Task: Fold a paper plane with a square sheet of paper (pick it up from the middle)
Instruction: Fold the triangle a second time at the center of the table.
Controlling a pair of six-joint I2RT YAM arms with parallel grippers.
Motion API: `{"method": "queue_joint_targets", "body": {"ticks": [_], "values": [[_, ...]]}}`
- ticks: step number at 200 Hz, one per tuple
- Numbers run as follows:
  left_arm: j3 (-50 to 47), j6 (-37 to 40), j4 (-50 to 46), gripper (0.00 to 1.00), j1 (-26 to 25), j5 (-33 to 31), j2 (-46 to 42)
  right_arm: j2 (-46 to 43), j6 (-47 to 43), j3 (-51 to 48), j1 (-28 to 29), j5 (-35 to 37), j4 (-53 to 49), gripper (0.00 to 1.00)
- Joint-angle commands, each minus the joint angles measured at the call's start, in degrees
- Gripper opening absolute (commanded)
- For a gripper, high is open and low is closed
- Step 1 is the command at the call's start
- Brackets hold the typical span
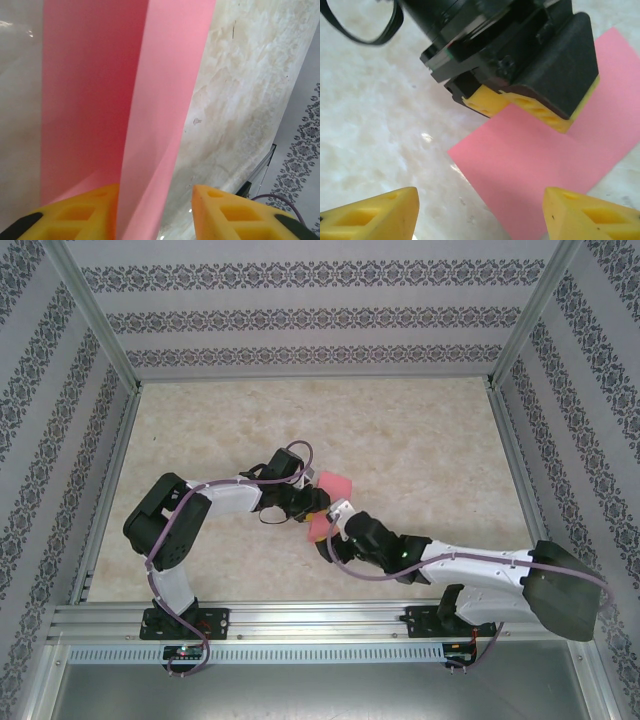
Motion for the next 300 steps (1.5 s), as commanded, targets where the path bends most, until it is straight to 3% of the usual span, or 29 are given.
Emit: {"method": "queue_joint_targets", "body": {"ticks": [1,77,108,137,159,218,247,300], "values": [[1.81,-0.92,1.67,0.40,-0.66,1.80,1.19,3.27,-7.05,3.46,3.85,15.35,-3.88,0.67],[3.11,-0.51,0.53,0.39,-0.66,3.45,1.31,21.32,-8.75,11.70,10.71,28.58,0.47,0.66],[3.29,-0.16,-0.21,0.39,-0.66,3.49,1.15,23.54,-8.30,12.83,10.97,31.20,0.48,0.60],[3.64,0.54,-1.28,0.39,-0.66,3.20,1.08,23.15,-7.92,12.77,11.03,32.47,-0.18,0.50],[3.73,0.56,-1.33,0.39,-0.71,3.19,1.30,22.50,-7.38,12.24,11.04,31.77,0.45,0.36],[4.84,3.21,-6.02,0.40,-0.66,-0.09,-0.11,19.52,-4.86,11.35,10.17,30.70,-0.15,0.10],[5.53,5.29,-10.62,0.43,-0.57,-5.64,-2.60,16.23,-2.14,9.49,7.19,24.35,-0.05,0.01],[3.64,6.81,-16.52,0.50,0.13,-15.87,-7.74,11.80,6.63,4.30,-5.92,-6.91,6.68,0.02]]}}
